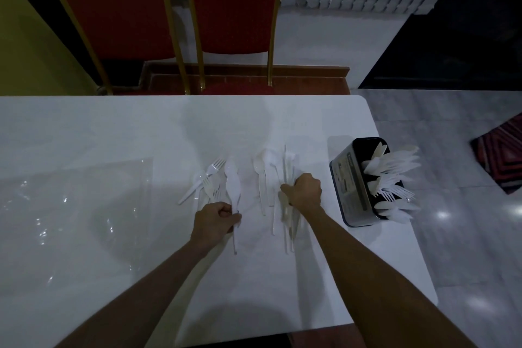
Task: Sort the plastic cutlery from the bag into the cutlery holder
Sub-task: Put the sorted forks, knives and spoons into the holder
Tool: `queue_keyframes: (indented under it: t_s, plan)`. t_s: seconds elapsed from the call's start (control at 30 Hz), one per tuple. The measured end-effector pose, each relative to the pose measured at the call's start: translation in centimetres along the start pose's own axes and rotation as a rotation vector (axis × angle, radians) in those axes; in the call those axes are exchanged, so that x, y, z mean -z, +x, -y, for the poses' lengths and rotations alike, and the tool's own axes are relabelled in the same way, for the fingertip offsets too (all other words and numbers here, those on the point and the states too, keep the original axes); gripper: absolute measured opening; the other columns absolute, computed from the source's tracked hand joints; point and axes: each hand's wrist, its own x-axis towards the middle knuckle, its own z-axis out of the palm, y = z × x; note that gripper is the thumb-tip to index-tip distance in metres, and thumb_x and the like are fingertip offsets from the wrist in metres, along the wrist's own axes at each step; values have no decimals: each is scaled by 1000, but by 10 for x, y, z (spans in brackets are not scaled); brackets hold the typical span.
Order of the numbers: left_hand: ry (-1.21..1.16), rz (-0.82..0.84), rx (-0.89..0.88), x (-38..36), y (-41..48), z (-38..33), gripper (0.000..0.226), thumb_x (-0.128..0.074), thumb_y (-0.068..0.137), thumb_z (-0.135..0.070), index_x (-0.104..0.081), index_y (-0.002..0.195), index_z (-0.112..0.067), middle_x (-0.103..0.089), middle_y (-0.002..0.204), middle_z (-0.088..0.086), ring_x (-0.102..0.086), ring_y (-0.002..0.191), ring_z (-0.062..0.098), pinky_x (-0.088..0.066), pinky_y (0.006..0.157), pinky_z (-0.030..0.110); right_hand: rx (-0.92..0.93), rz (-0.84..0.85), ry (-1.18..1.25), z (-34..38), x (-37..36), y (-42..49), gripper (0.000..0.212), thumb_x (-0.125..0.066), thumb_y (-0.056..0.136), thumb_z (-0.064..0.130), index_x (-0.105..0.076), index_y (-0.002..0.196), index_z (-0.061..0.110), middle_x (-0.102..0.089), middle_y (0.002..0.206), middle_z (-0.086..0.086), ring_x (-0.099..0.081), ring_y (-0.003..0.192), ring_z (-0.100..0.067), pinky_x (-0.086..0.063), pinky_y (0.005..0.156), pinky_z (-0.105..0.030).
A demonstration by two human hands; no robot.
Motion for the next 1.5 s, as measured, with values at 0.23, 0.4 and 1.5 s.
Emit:
queue_keyframes:
  t_s: [0.23,0.4,1.5]
  plan:
    - [-15,61,-46,5,-1,-5,6,-75,77,-19,-73,79,-14,-72,67,2,-72,74,22,-59,79,36,-79,142,268,-7,29,-16,18,-70,84,8,-61,68,7,-64,68,-6,-65,57,-16,-59,61,-24]
    - [-74,77,-84,12,-6,-34,9,-75,78,-14,-73,85,-10,-73,76,9,-72,78,26,-60,79,34,-73,218,461,3,50,-32,14,-74,78,0,-63,73,6,-66,79,-12,-69,75,-22,-60,63,-24]
    - [361,128,-690,-168,-3,-225,17,-56,81,-1,-72,86,-3,-73,80,15,-66,75,30,-49,70,38,479,134,-211,-40,275,45,10,-80,74,30,-74,81,25,-72,86,8,-66,81,-6,-57,79,-34]
